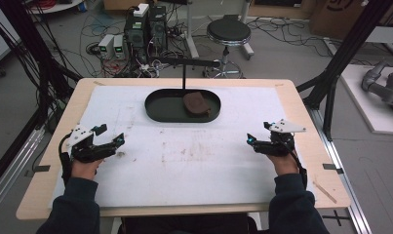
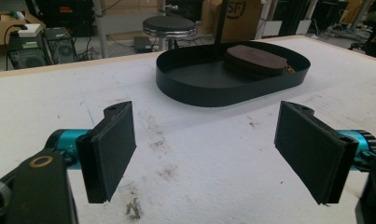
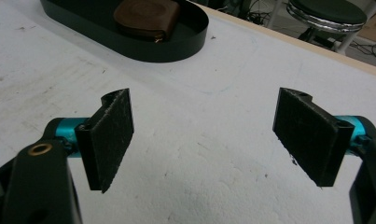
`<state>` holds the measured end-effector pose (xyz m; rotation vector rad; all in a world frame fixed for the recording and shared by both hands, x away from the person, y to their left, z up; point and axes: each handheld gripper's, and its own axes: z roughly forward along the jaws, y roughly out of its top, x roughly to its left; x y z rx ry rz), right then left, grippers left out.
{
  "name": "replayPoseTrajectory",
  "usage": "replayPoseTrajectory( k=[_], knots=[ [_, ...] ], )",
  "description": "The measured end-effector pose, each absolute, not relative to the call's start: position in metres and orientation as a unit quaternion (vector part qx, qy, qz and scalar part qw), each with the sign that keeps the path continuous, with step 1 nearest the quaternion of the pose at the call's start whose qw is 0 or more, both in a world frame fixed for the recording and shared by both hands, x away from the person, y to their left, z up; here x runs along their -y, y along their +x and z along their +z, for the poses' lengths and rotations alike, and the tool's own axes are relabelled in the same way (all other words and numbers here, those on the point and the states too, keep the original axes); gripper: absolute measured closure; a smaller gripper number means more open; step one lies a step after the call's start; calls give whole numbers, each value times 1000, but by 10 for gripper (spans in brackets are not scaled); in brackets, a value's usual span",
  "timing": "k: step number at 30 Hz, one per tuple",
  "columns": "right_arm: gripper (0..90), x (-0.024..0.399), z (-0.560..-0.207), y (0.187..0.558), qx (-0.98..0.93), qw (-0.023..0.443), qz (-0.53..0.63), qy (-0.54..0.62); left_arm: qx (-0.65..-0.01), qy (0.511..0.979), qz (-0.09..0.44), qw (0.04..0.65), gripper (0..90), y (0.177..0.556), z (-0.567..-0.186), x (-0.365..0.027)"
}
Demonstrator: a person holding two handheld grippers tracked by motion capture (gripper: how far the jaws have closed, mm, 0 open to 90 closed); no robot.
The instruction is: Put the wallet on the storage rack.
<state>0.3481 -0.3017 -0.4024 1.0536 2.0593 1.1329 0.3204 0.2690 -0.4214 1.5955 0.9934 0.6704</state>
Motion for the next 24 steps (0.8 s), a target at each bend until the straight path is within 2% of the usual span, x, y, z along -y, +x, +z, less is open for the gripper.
replayPoseTrajectory(
  k=[24],
  knots=[
    [206,304,-411,349,-775,287,401,395,-415,684,282,529,204,323,-424,-266]
  ],
)
